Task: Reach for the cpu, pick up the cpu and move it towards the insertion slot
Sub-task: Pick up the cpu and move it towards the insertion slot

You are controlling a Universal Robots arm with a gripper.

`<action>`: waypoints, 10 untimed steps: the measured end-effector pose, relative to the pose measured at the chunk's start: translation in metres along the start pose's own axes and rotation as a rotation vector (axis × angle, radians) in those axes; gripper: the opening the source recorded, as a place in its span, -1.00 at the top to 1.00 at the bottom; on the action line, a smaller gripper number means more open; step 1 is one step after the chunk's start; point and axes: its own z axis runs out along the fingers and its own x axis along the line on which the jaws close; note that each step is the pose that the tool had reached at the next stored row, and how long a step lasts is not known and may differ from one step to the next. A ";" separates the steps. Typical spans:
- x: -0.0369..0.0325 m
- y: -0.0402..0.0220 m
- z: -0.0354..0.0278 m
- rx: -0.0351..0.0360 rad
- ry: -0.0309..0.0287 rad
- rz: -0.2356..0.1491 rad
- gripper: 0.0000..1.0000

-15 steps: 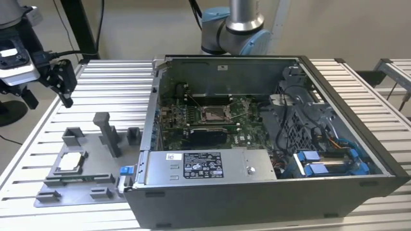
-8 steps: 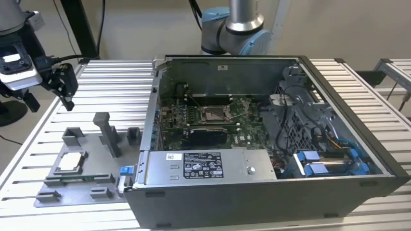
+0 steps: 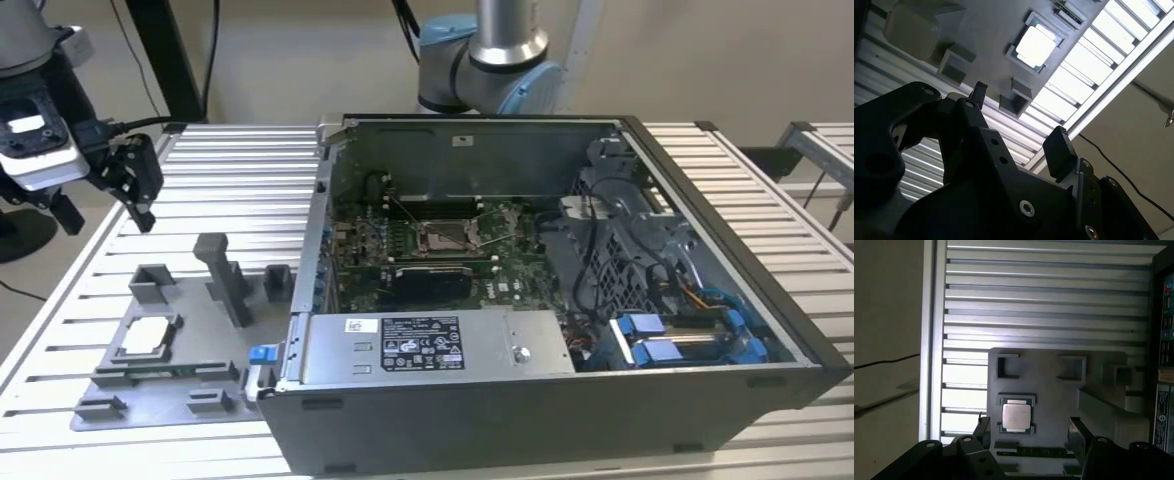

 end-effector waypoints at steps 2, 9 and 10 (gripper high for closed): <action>0.0000 0.0000 0.0006 -0.0002 -0.0003 0.000 -1.00; 0.0000 -0.0003 0.0063 -0.0001 -0.0002 0.000 -1.00; 0.0000 -0.0003 0.0075 -0.0001 -0.0001 0.000 -1.00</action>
